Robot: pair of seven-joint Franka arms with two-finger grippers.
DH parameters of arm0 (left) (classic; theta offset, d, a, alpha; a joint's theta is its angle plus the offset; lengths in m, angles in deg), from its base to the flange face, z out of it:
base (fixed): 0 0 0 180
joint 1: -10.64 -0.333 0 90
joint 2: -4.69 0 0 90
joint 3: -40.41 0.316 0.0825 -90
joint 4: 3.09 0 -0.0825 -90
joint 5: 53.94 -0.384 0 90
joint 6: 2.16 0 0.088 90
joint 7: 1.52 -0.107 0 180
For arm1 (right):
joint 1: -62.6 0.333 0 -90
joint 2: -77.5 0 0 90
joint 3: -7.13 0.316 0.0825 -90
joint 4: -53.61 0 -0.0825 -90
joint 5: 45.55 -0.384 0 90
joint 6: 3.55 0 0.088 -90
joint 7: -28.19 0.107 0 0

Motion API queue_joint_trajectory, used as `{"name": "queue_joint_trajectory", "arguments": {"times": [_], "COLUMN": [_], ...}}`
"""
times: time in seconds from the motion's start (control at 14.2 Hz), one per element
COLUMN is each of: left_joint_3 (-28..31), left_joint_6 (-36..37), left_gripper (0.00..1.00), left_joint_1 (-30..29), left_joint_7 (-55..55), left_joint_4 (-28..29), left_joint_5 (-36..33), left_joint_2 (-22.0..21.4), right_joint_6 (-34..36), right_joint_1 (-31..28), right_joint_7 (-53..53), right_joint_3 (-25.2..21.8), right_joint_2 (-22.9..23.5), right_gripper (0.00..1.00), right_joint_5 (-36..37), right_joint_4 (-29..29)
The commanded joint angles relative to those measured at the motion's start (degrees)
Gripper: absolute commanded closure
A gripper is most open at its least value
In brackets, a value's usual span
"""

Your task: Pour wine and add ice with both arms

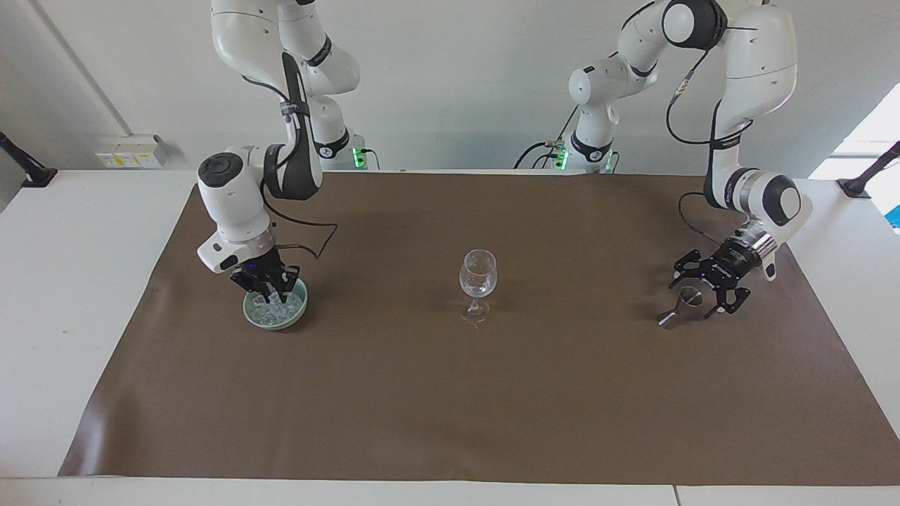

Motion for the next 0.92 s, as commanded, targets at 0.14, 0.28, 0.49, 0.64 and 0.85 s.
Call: {"name": "queue_joint_trajectory", "arguments": {"times": [0.14, 0.28, 0.49, 0.64, 0.85], "left_joint_3": [0.6, 0.6, 0.6, 0.4, 0.3], "left_joint_6": [0.4, 0.3, 0.4, 0.3, 0.2], "left_gripper": [0.00, 0.00, 0.00, 0.00, 0.00], "left_joint_1": [-0.3, -0.2, 0.5, 1.1, 5.1], "left_joint_7": [-4.0, -5.6, -6.6, -7.9, -8.1], "left_joint_4": [-5.8, -8.5, -13.2, -15.5, -19.1], "left_joint_5": [-11.6, -16.1, -25.2, -30.5, -38.8], "left_joint_2": [-0.5, -0.5, -1.4, -3.2, -6.1], "right_joint_6": [6.6, 8.4, 10.1, 13.5, 21.9], "right_joint_1": [-0.7, -0.7, -0.7, -0.3, 0.1], "right_joint_7": [1.9, 2.3, 3.6, 4.2, 7.4], "right_joint_3": [0.2, 0.2, 0.2, 0.3, 1.1], "right_joint_2": [-1.4, -2.5, -5.7, -7.8, -8.5], "right_gripper": [1.00, 1.00, 1.00, 1.00, 1.00], "right_joint_5": [-1.0, -1.0, -1.0, -1.0, -1.0], "right_joint_4": [-3.7, -4.8, -5.0, -6.6, -13.2]}}
